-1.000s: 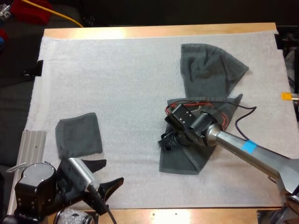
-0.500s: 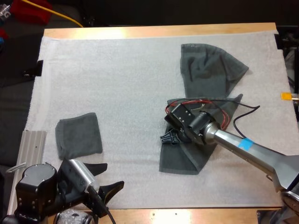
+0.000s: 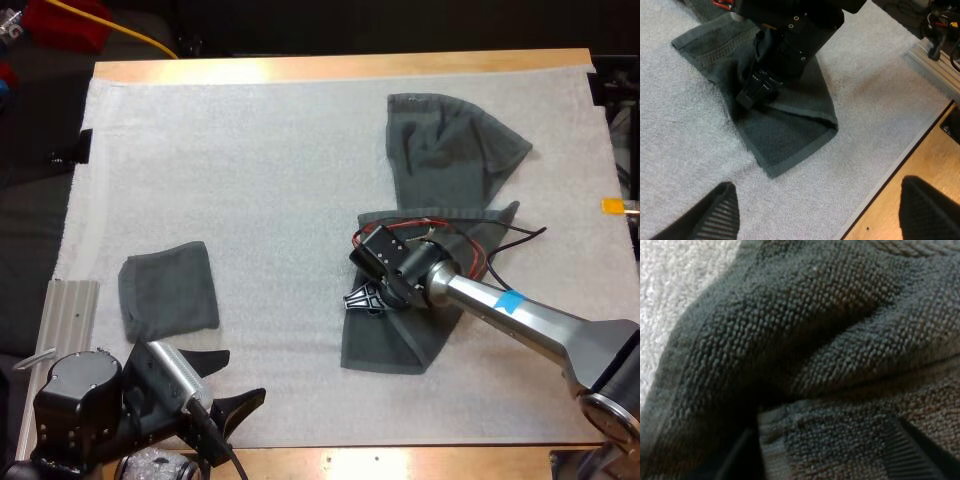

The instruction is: Pick towel from pile, fold and stack

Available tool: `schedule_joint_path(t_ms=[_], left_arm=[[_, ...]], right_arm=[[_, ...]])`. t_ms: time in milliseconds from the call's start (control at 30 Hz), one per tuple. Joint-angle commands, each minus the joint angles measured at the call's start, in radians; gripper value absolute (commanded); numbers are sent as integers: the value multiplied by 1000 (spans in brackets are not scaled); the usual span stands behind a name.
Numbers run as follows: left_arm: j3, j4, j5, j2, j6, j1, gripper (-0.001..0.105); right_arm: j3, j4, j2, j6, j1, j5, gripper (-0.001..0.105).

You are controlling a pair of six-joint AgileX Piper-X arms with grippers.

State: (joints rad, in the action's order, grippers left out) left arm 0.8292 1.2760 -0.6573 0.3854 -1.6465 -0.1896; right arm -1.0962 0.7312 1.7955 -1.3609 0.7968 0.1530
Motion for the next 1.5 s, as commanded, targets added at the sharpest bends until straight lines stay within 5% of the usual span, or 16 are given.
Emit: schedule_joint_path(t_ms=[0,367,1467], left_arm=[[6,4,-12,1,-9,-5,65],[6,4,-12,1,-9,-5,65],[6,4,-12,1,-9,-5,65]], right_arm=[[-6,0,10,5,-5,9,46],[-6,16,25,-5,-5,9,15],[-10,137,-145,-33,-2,49,15]])
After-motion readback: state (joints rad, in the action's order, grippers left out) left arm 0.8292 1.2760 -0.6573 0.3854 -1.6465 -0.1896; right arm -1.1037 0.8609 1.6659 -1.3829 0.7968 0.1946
